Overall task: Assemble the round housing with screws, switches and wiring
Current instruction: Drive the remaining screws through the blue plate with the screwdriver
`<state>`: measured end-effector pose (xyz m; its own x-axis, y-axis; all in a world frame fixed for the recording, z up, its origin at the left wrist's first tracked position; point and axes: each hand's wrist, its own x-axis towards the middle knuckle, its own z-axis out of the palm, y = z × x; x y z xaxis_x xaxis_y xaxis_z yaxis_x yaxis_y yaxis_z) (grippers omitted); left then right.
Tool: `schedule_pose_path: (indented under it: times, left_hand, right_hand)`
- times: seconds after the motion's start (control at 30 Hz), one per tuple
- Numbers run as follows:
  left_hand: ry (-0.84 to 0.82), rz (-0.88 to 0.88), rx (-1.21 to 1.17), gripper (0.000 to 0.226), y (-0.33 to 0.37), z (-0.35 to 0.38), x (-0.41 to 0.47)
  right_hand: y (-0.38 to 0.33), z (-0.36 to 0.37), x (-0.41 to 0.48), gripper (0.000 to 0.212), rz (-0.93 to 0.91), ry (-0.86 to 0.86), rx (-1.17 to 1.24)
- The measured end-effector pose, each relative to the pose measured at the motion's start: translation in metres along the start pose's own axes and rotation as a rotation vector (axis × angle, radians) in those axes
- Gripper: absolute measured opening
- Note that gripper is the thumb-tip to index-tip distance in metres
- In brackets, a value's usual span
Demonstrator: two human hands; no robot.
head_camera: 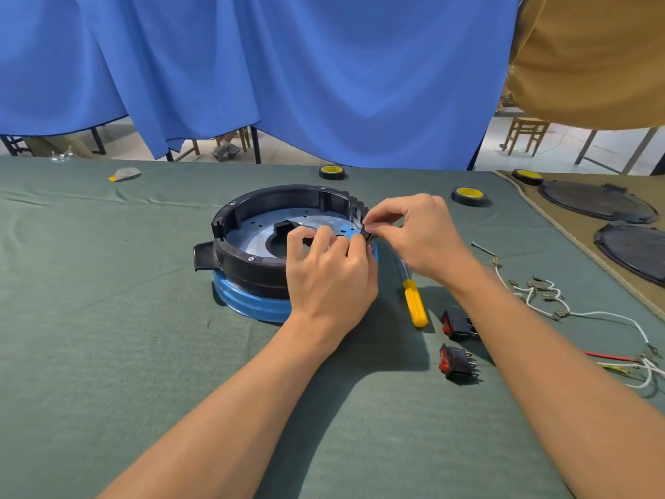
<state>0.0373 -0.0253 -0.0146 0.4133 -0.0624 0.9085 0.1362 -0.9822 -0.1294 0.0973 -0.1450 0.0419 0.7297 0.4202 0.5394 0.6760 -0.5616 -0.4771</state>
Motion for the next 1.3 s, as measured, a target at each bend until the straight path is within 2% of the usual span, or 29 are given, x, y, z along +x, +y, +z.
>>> schedule_pose_path:
  times: [0.4,0.67,0.87,0.97,1.03,1.13,1.23,1.3]
  left_hand:
    - [-0.007,0.005,-0.004,0.032,-0.001,-0.002,-0.001]
    - [-0.030,0.000,-0.029,0.033,-0.001,-0.004,-0.001]
    - [-0.064,-0.025,0.001,0.026,0.001,-0.004,0.000]
    - [-0.099,-0.002,0.048,0.024,0.001,-0.002,0.000]
    - [-0.145,0.011,0.075,0.018,0.002,-0.002,0.000]
    - [-0.180,0.026,0.096,0.014,0.003,-0.002,0.000]
    - [-0.182,0.044,0.109,0.017,0.005,-0.001,0.001]
    - [-0.180,0.050,0.111,0.021,0.005,-0.001,0.001]
  right_hand:
    - [0.001,-0.005,0.001,0.013,-0.054,-0.073,-0.085]
    - [0.002,-0.007,-0.001,0.027,-0.049,-0.119,-0.120]
    - [0.005,-0.018,0.000,0.030,0.019,-0.274,-0.038]
    - [0.022,-0.032,0.001,0.026,0.157,-0.149,0.145]
    - [0.047,-0.042,0.001,0.024,0.256,-0.059,0.013]
    - [0.090,-0.050,-0.003,0.025,0.480,-0.140,-0.317]
    - [0.114,-0.044,-0.010,0.031,0.629,-0.295,-0.450]
    - [0.119,-0.037,-0.010,0.032,0.648,-0.282,-0.481]
